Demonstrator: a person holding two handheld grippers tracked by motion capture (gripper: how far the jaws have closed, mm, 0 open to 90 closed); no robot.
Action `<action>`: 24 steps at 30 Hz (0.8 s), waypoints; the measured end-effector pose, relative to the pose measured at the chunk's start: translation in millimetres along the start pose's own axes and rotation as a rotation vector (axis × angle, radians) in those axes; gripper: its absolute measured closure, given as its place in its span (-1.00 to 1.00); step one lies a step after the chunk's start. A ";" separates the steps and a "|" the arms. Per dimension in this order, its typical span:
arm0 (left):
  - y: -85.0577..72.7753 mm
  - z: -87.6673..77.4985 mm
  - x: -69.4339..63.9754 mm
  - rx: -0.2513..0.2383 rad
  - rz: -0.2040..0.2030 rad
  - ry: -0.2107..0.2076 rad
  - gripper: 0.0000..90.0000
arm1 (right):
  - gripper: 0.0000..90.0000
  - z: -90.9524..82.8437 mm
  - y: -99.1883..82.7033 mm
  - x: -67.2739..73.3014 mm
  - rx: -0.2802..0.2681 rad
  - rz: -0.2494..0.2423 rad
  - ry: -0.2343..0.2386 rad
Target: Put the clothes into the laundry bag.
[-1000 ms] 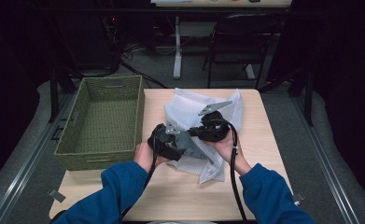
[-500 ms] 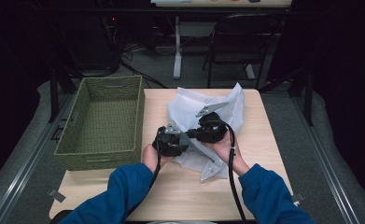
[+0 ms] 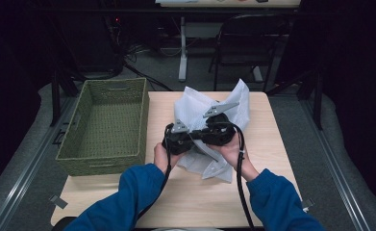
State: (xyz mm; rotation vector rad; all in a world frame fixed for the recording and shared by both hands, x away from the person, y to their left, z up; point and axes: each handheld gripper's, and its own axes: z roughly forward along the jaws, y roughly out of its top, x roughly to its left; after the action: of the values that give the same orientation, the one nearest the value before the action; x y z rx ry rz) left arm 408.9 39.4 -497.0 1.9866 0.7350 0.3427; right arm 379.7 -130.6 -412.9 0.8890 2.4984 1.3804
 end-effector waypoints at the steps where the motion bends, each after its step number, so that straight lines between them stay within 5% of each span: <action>1: 6.9 -1.8 -1.6 -0.017 0.010 0.006 0.85 | 1.00 -5.2 2.8 1.9 -0.019 -0.002 0.004; 3: 16.6 -3.8 -2.4 -0.039 0.030 0.026 0.84 | 1.00 -16.4 7.4 4.0 -0.056 -0.003 0.011; 6: 14.1 3.7 2.9 0.009 0.024 0.027 0.84 | 1.00 -23.4 7.2 -1.3 -0.069 0.011 0.004; 12: -4.1 7.6 17.9 0.093 -0.005 0.032 0.75 | 1.00 -0.9 -12.8 -21.0 0.040 0.077 -0.009; 20: -11.2 8.1 21.8 0.113 -0.010 0.033 0.68 | 1.00 12.8 -16.9 -16.7 0.112 0.055 0.001; 24: -14.8 2.5 22.8 0.164 0.008 -0.002 0.44 | 1.00 17.0 -25.5 -22.1 0.158 0.062 -0.002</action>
State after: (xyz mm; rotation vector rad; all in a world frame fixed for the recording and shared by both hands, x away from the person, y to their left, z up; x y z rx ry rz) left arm 422.7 57.3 -512.3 2.1440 0.7748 0.2933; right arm 393.6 -141.0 -446.4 1.0048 2.6292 1.2111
